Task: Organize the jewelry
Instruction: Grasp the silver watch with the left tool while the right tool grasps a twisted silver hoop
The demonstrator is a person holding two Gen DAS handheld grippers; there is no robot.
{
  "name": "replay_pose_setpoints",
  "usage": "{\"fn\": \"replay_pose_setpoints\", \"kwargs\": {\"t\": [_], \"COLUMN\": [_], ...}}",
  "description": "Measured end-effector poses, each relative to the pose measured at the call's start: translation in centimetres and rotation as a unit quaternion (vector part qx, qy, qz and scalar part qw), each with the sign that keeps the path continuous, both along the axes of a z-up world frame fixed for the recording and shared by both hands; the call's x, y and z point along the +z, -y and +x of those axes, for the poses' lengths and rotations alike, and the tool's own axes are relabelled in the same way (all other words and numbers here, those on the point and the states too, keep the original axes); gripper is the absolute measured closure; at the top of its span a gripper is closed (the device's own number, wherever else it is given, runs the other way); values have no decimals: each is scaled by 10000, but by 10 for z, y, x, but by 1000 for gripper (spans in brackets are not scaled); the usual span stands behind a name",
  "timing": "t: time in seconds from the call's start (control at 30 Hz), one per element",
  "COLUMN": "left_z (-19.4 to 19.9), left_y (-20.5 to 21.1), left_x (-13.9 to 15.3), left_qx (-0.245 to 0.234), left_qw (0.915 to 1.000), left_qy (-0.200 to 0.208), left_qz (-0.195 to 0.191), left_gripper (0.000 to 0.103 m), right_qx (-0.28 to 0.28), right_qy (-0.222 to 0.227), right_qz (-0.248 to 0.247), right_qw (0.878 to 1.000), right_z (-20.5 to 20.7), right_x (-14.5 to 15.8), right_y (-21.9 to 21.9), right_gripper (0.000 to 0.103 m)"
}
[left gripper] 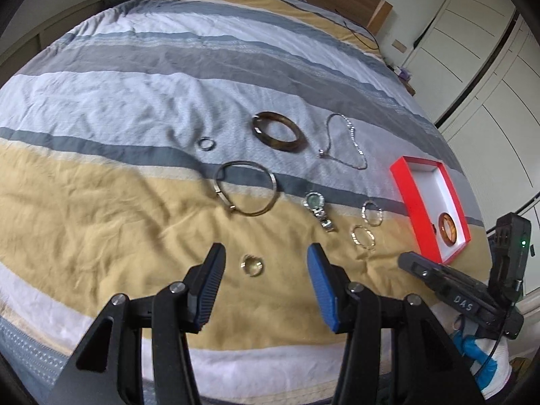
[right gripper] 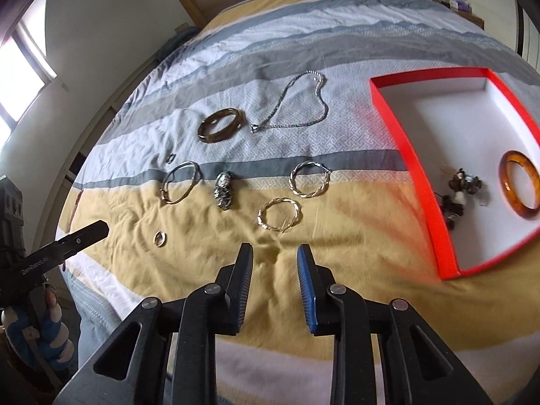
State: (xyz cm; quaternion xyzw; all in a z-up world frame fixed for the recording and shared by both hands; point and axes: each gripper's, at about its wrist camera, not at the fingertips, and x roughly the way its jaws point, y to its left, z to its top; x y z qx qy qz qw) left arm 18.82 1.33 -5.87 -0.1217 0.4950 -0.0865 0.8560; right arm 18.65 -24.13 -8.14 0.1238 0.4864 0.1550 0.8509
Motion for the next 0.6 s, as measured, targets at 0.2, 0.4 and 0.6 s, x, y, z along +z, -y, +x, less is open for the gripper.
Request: {"fn": "replay_pose_setpoints", "kwargs": {"t": [0.2, 0.4, 0.6], "left_z": [46, 76, 91], "left_y": [44, 80, 89], "left_x": [-17, -47, -72], "left_qx": [-407, -591, -554], "left_qw": [9987, 9966, 9947], "left_qy": [-233, -559, -733], "left_qz": [-189, 144, 452], "left_gripper": [55, 55, 55], "right_qx": [21, 60, 106], "right_qy": [-96, -312, -416], "right_qz": [25, 44, 73], "right_qw": [9999, 9995, 9991], "right_z": [28, 48, 57], "right_x": [-16, -37, -52], "right_y": [-3, -5, -5], "right_gripper": [76, 76, 76]}}
